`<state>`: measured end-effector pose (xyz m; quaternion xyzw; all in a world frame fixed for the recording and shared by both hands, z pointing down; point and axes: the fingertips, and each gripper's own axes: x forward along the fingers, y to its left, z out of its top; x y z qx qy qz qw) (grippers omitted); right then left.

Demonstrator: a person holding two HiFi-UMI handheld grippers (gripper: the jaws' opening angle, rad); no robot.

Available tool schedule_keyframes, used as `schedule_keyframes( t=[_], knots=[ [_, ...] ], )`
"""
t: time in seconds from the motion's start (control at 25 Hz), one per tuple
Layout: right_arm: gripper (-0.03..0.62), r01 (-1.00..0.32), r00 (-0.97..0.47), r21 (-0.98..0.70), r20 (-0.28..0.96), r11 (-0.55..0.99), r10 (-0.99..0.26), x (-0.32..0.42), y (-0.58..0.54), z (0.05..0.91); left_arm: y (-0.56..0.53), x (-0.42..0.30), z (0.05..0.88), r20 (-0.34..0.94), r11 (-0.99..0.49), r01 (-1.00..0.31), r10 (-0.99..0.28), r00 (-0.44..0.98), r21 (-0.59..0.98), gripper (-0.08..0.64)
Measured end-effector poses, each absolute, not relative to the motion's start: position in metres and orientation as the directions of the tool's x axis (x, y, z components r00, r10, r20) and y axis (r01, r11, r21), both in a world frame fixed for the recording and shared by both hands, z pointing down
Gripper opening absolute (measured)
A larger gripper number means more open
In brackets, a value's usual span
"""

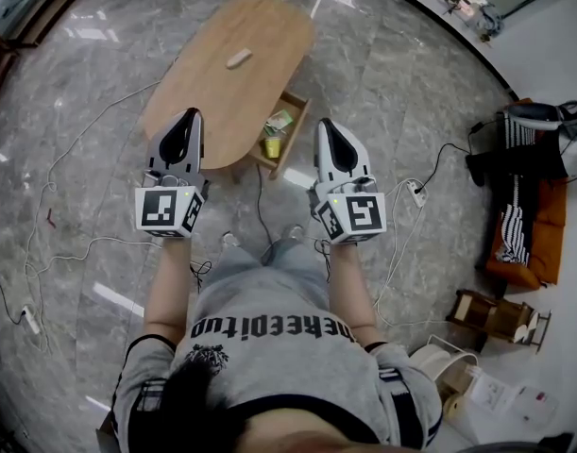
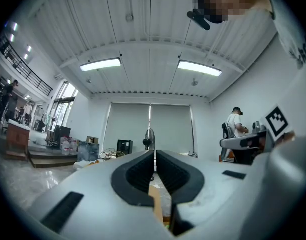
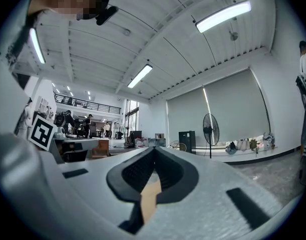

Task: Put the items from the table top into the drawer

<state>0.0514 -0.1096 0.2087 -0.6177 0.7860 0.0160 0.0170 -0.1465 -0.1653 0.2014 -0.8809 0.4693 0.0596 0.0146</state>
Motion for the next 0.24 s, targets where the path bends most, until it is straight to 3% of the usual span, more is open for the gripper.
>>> schedule_keyframes(
  t=[0.24],
  knots=[
    [-0.005, -0.975, -0.221, -0.003, -0.052, 0.222, -0.974, 0.039, -0.113, 0.210, -0.172, -0.160, 0.207, -0.134, -0.569, -0.822, -0.817, 0.561, 0.030, 0.014]
  ],
)
